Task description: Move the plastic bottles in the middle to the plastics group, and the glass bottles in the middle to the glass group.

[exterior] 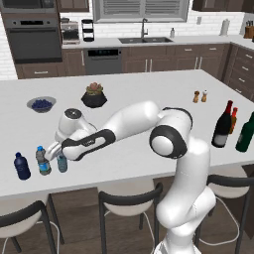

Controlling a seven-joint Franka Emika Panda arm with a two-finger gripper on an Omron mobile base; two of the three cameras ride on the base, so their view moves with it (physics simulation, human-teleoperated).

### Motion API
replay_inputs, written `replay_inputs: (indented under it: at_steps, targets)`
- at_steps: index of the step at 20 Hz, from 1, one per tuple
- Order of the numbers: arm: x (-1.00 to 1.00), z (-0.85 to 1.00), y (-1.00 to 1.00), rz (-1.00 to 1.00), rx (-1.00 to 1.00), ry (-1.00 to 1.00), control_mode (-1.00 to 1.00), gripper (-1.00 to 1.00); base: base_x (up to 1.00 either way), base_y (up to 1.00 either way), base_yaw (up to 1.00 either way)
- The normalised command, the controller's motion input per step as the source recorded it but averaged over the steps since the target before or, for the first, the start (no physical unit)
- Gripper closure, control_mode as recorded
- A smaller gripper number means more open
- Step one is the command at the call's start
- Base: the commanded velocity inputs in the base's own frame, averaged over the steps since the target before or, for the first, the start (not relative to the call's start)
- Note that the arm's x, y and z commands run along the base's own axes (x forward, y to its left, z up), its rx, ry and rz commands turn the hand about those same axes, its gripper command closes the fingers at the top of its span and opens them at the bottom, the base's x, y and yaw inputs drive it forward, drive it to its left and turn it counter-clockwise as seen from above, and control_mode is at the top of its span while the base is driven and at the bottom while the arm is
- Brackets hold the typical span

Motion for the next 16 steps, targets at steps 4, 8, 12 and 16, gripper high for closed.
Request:
replay_inputs:
  at_steps: [4,8,12,16]
  targets:
    - [0.01,0.00,-0.07,0.00,0.01,-0.01,-1.00,-1.00,0.00,0.00,0.00]
    - [0.01,0.00,-0.04,0.00,0.03,0.00,-1.00,-1.00,0.00,0.00,0.00]
    - [0.00,0.20,0.00,0.00,0.06,0.00,-1.00,-1.00,0.00,0.00,0.00]
    - [-0.05,0.54,-0.10,-0.02,0.07,0.00,-1.00,-1.00,0.00,0.00,0.00]
